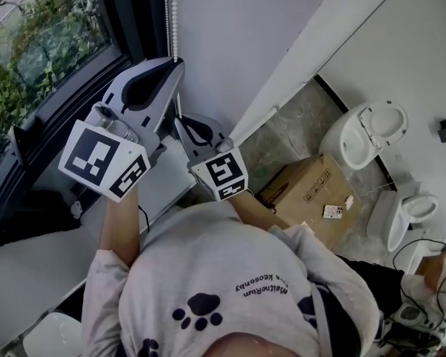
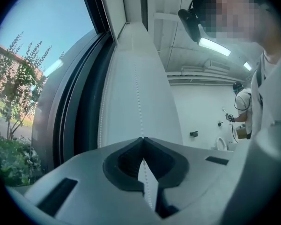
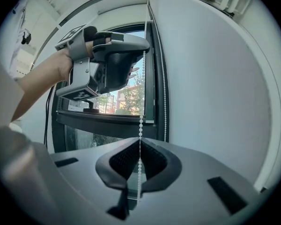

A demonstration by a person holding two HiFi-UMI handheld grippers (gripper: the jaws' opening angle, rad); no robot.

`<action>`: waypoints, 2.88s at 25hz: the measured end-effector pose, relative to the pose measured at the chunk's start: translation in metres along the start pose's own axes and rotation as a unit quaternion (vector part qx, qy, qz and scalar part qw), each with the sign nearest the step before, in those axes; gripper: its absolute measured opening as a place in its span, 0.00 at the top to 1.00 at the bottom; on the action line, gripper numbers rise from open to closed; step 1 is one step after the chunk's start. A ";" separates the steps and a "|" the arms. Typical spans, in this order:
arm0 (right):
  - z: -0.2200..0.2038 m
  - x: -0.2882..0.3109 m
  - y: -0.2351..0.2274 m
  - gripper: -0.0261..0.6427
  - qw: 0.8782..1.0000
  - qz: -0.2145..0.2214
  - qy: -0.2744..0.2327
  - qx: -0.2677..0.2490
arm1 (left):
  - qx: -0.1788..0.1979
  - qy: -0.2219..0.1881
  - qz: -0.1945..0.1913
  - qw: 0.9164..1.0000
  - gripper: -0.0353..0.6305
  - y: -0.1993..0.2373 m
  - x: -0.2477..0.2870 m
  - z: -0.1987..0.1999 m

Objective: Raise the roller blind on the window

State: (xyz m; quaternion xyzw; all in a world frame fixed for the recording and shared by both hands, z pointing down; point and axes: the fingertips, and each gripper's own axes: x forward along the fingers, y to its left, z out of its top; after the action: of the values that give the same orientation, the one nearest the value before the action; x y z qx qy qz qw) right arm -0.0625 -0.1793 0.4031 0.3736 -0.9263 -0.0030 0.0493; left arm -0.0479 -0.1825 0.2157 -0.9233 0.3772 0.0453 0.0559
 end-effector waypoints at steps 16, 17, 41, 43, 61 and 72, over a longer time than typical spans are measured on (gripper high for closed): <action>-0.091 0.002 0.003 0.94 0.994 0.020 0.103 0.023 | -0.068 0.047 0.020 0.996 0.94 -0.002 -0.010 -0.092; -0.096 0.001 0.003 0.94 0.994 0.021 0.109 0.024 | -0.071 0.050 0.020 0.996 0.94 -0.002 -0.011 -0.098; -0.208 -0.013 0.006 0.94 0.963 0.035 0.257 0.079 | -0.156 0.150 0.028 0.976 0.94 -0.007 -0.024 -0.222; -0.210 -0.013 0.008 0.94 0.962 0.040 0.260 0.075 | -0.159 0.158 0.027 0.974 0.94 -0.009 -0.024 -0.230; -0.172 -0.013 0.010 0.76 0.975 0.043 0.215 0.033 | -0.156 0.173 0.030 0.972 0.94 -0.010 -0.021 -0.249; -0.085 -0.033 0.013 0.76 0.990 0.045 0.129 0.024 | -0.126 0.172 0.067 0.975 0.94 0.006 -0.029 -0.255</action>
State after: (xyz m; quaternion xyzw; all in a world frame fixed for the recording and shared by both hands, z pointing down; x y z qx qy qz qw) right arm -0.0399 -0.1443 0.4853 0.3299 -0.9278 0.0699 0.1596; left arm -0.0624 -0.2020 0.4715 -0.8895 0.4337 -0.0633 -0.1294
